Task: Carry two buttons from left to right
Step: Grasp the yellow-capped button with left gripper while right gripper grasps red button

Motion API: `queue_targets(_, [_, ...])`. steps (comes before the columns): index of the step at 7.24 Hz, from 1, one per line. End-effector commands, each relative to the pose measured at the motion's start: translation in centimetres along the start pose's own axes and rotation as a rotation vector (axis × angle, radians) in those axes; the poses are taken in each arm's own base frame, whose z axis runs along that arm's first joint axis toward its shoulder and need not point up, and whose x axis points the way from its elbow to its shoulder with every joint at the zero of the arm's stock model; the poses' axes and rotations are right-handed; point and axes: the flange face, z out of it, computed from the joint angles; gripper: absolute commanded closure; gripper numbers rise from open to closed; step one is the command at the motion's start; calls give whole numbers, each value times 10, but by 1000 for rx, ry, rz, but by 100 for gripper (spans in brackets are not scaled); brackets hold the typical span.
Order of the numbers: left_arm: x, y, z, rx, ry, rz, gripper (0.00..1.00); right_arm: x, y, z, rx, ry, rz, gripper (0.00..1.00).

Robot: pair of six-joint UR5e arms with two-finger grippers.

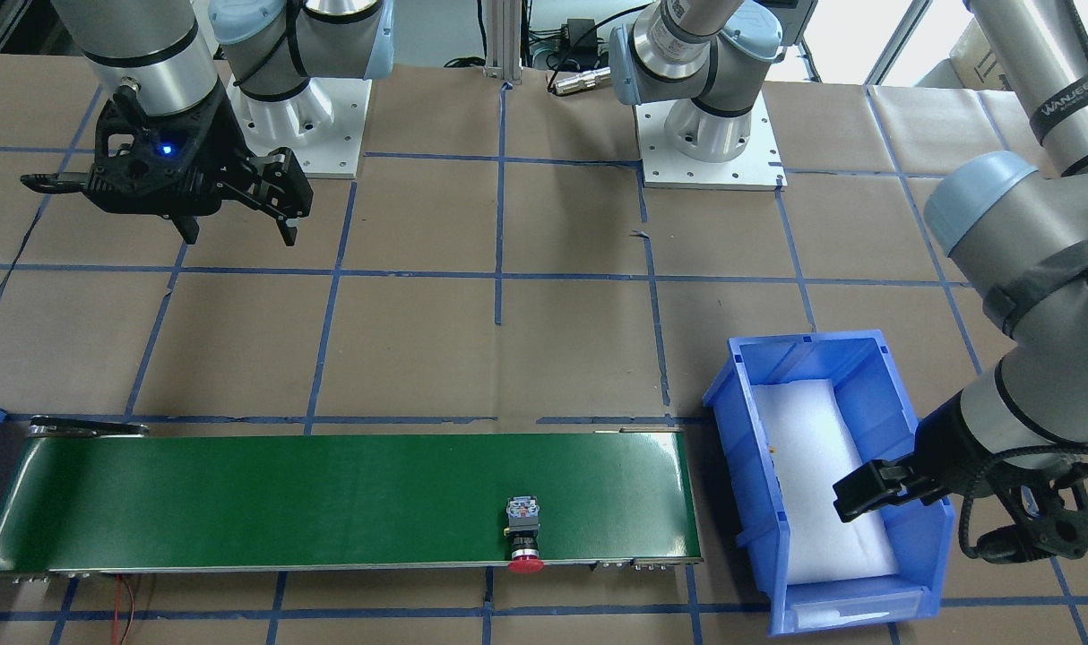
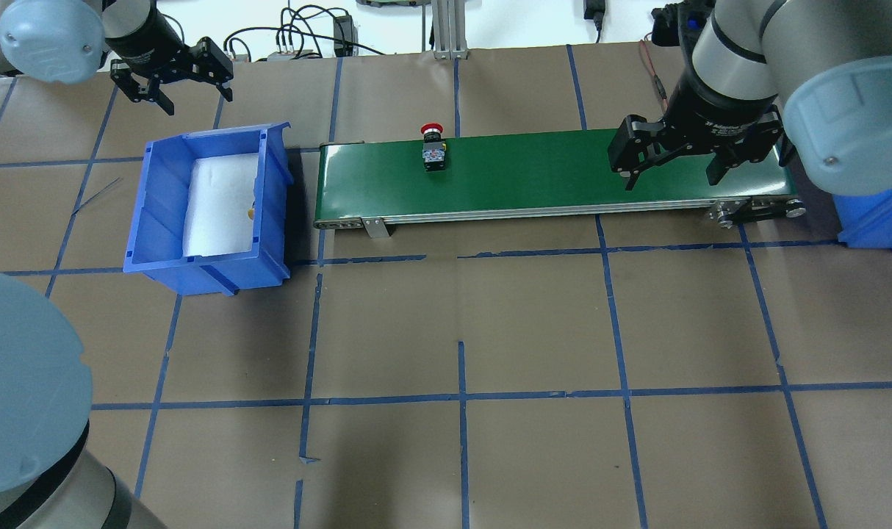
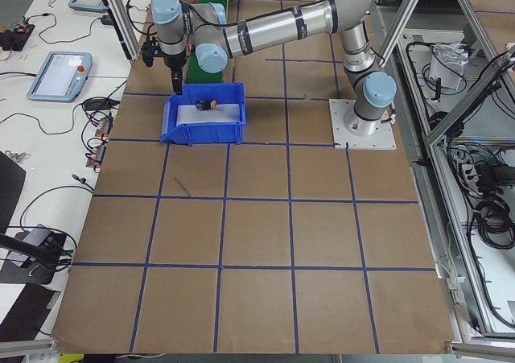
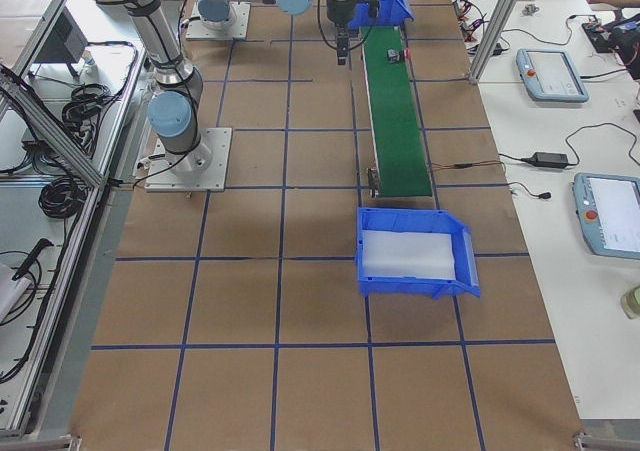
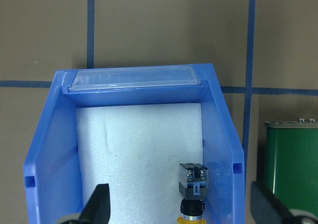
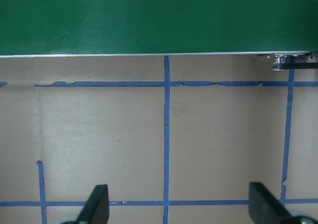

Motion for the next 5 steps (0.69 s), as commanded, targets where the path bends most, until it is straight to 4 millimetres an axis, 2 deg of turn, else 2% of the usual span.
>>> queue_targets(1, [-3, 0, -3, 7, -3, -128, 0, 1, -4, 13, -19, -7, -1, 0])
queue_targets(4, [-3, -2, -1, 17, 3, -140, 0, 2, -37, 32, 25, -5, 9, 0])
queue_targets(5, [0, -1, 2, 10, 12, -172, 2, 8, -49, 32, 28, -4, 19, 0])
